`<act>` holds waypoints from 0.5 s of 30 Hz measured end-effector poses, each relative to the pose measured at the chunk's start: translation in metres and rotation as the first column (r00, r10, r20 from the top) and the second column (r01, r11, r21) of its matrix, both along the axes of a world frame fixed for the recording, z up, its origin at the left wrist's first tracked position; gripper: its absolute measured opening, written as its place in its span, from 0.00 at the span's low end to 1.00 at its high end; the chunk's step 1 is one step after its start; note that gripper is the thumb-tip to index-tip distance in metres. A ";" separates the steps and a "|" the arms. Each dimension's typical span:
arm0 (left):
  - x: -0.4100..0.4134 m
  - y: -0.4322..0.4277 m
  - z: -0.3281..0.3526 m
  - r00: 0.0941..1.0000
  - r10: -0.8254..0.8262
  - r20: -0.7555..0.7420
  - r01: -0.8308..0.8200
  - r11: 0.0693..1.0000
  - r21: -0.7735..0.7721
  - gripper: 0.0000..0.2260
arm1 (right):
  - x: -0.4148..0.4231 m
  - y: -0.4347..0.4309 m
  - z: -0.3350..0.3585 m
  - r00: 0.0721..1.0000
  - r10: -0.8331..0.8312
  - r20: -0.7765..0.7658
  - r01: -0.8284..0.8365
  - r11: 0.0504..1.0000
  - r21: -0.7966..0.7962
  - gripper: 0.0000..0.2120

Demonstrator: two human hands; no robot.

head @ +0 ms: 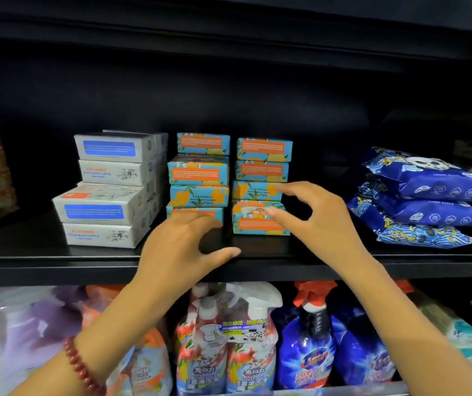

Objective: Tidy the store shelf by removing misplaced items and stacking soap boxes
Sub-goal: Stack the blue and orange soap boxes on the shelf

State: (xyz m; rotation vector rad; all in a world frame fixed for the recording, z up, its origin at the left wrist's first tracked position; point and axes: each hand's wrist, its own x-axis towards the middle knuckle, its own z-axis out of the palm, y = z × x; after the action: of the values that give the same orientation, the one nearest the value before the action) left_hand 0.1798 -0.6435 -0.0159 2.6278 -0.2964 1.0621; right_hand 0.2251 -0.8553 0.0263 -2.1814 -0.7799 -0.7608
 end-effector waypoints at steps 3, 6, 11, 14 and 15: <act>-0.015 0.023 -0.011 0.997 0.019 -0.079 -0.022 0.999 -0.042 0.28 | 0.012 0.043 0.021 0.999 0.049 -0.002 -0.049 0.991 -0.128 0.25; -0.021 0.031 -0.017 0.997 0.022 -0.071 -0.024 0.999 -0.025 0.28 | 0.023 0.076 0.032 0.999 0.048 0.023 -0.041 0.967 -0.253 0.27; -0.022 0.032 -0.018 0.997 0.037 -0.068 -0.042 0.997 -0.070 0.26 | 0.036 0.105 0.047 0.994 -0.083 0.066 0.104 0.868 -0.485 0.30; -0.021 0.031 -0.019 0.998 0.039 -0.044 -0.043 0.995 -0.086 0.25 | 0.039 0.115 0.046 0.997 -0.081 0.019 0.079 0.866 -0.495 0.28; -0.021 0.031 -0.019 0.998 0.040 -0.040 -0.044 0.995 -0.089 0.25 | 0.039 0.116 0.045 0.996 -0.084 0.020 0.083 0.868 -0.490 0.28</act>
State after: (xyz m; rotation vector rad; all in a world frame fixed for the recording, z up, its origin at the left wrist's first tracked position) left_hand 0.1590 -0.6121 -0.0354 2.5810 -0.1810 1.0127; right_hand 0.2643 -0.7396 0.0716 -2.6847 -0.9647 -0.6509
